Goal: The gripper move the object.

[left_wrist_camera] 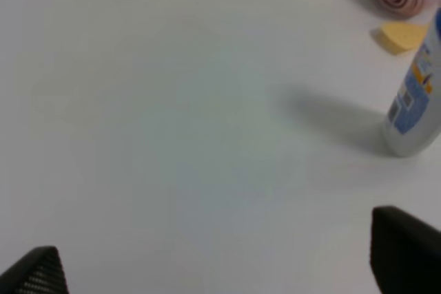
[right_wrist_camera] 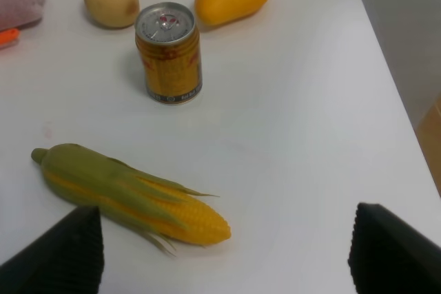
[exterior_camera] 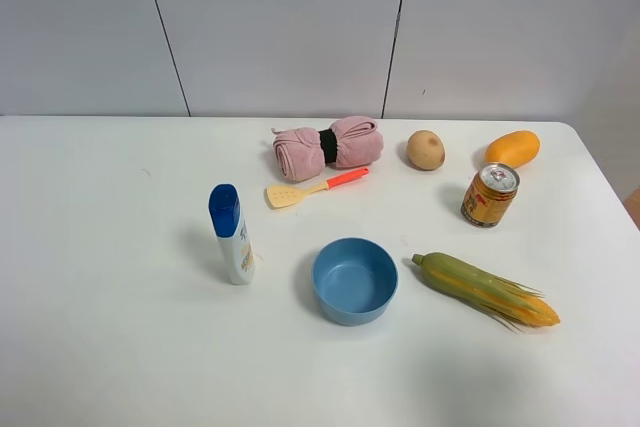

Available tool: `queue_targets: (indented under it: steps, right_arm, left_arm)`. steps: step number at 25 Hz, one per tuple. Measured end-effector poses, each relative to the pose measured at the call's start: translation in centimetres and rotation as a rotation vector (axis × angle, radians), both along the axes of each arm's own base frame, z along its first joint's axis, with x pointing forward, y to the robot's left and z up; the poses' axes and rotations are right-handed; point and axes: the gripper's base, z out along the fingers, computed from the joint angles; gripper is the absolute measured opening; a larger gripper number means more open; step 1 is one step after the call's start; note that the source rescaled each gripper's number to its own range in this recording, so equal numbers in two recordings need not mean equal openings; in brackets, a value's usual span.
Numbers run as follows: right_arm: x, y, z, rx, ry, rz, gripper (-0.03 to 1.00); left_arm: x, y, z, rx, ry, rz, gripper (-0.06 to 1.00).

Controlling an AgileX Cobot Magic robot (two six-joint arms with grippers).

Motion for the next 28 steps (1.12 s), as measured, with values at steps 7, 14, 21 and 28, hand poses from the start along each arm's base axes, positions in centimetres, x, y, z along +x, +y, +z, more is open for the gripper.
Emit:
queue_targets:
  steps: [7, 14, 21, 28]
  right_arm:
    - [0.00, 0.00, 0.00, 0.000, 0.000, 0.000, 1.00]
    - [0.00, 0.00, 0.00, 0.000, 0.000, 0.000, 1.00]
    - [0.00, 0.00, 0.00, 0.000, 0.000, 0.000, 1.00]
    - [0.00, 0.00, 0.00, 0.000, 0.000, 0.000, 1.00]
  left_arm:
    - [-0.18, 0.18, -0.04, -0.066, -0.004, -0.019, 0.79]
    - [-0.06, 0.44, -0.04, -0.080, 0.003, 0.017, 0.79]
    - [0.50, 0.37, -0.49, -0.142, -0.019, 0.040, 0.79]
    - [0.48, 0.32, -0.47, -0.145, -0.027, 0.030, 0.79]
